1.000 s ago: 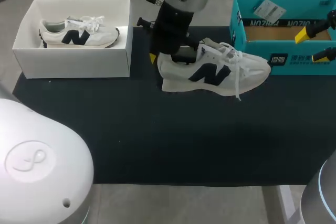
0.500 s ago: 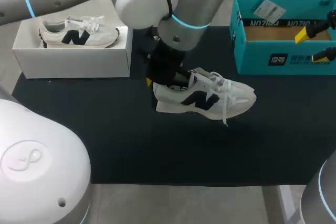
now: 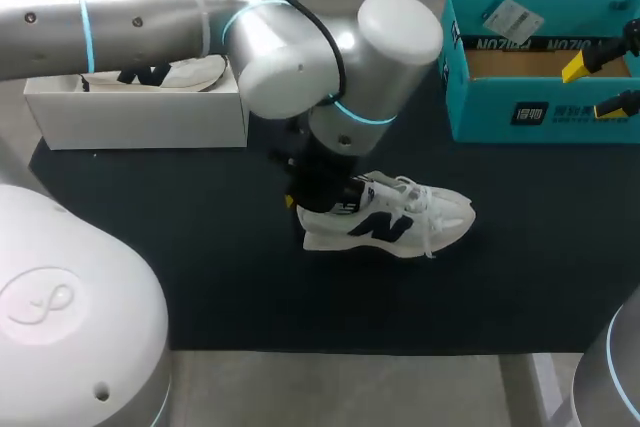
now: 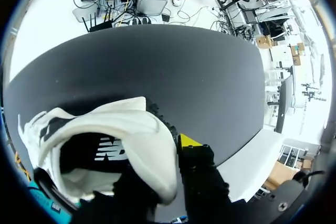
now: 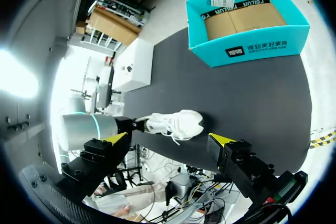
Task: Take the shoe out of the shoebox, open the shoe tongue, remove and reinsert the insole, then place the shoe into the shoebox
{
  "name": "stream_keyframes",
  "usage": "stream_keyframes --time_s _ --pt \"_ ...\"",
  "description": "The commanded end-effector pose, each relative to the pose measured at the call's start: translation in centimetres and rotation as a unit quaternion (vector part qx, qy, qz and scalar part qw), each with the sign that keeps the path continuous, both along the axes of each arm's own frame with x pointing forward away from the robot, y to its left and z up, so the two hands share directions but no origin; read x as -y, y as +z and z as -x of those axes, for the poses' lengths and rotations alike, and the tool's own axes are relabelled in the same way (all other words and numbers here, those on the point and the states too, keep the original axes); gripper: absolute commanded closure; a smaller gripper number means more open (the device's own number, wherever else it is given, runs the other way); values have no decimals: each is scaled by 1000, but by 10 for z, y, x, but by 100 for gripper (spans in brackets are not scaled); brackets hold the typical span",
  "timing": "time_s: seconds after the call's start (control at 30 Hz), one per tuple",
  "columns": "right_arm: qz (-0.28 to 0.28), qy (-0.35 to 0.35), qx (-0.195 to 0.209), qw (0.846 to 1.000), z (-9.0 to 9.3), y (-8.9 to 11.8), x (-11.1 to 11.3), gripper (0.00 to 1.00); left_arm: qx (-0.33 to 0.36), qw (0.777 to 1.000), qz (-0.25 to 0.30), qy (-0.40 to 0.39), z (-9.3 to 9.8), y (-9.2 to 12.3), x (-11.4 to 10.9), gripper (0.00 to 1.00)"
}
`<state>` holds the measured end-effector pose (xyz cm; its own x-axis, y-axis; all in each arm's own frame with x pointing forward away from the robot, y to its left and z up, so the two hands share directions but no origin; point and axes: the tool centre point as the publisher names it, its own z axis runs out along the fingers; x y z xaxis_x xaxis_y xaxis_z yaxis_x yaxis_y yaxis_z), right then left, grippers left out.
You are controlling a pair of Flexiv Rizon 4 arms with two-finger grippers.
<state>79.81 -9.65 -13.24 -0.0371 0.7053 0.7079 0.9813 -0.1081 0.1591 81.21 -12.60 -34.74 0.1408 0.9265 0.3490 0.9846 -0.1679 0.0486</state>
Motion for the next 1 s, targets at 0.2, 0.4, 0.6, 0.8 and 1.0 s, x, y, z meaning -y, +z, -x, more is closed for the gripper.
stream_keyframes --time_s 0.2,0.4,0.6,0.8,1.0 --pt "1 -1 -1 1000 0 0 0 0 -9 1000 13 8 -3 -21 14 100" --pt "1 -1 -1 1000 0 0 0 0 -10 1000 19 15 -2 -31 20 100" --pt "1 -1 -1 1000 0 0 0 0 -25 999 8 19 3 -46 20 100" --pt "1 -1 -1 1000 0 0 0 0 -44 999 12 20 4 -45 21 7" --pt "1 -1 -1 1000 0 0 0 0 -60 997 40 1 9 -14 23 0"
